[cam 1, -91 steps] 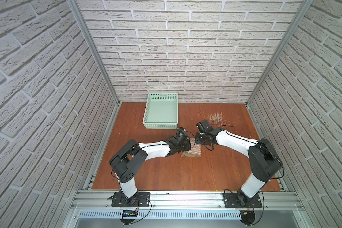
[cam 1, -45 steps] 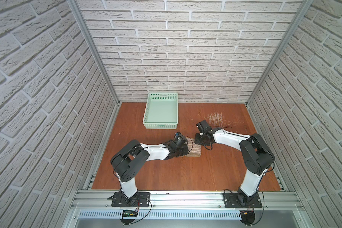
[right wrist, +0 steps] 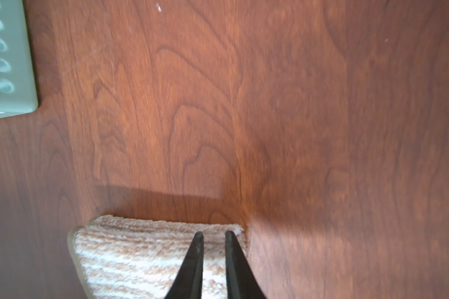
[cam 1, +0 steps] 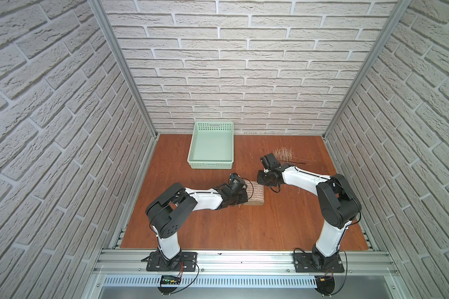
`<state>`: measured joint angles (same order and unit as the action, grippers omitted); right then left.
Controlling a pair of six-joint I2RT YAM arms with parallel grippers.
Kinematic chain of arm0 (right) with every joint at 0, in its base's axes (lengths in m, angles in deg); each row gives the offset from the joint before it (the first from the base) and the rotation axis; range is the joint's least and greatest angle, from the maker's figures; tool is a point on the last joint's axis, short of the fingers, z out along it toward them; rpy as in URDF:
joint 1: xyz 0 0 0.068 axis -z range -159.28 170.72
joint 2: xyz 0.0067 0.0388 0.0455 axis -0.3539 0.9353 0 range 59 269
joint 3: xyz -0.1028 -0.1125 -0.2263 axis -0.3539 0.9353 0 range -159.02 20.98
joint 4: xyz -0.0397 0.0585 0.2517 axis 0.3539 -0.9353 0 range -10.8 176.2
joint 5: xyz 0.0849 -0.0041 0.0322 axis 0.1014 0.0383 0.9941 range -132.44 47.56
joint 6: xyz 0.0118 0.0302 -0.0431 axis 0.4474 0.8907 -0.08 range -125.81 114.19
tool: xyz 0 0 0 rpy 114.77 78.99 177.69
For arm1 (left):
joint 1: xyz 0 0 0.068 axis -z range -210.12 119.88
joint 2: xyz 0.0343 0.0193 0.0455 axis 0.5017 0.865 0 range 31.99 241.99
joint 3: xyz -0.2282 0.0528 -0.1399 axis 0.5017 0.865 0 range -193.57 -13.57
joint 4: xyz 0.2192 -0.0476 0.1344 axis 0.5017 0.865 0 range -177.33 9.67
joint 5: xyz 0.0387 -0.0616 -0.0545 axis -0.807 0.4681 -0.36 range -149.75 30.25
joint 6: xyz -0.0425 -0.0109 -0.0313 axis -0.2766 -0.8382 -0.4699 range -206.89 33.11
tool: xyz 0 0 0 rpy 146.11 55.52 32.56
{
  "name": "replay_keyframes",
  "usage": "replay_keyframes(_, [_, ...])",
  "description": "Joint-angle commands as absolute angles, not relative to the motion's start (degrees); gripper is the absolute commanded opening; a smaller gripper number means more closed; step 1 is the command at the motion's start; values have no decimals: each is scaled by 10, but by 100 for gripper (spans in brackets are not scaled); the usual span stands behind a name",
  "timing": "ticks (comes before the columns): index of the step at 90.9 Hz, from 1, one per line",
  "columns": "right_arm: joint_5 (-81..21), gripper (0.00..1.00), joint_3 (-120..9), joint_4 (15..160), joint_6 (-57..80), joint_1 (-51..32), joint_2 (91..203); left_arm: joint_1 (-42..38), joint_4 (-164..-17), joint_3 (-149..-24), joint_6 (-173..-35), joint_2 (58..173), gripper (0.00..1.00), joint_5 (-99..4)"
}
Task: Fold the square dishcloth
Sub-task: Smooth out the cleaning item at the center of the board.
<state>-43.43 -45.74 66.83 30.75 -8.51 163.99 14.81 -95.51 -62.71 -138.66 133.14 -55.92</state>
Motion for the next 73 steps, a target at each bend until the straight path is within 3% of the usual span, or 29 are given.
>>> replay_keyframes(1, [-444,19,-463,653,290,-84,1611,152,-957,-628,-1386,1317,14,-568])
replay_keyframes(73, [-416,19,-338,691,331,-105,1518,94,-924,-738,-1324,1358,15,-591])
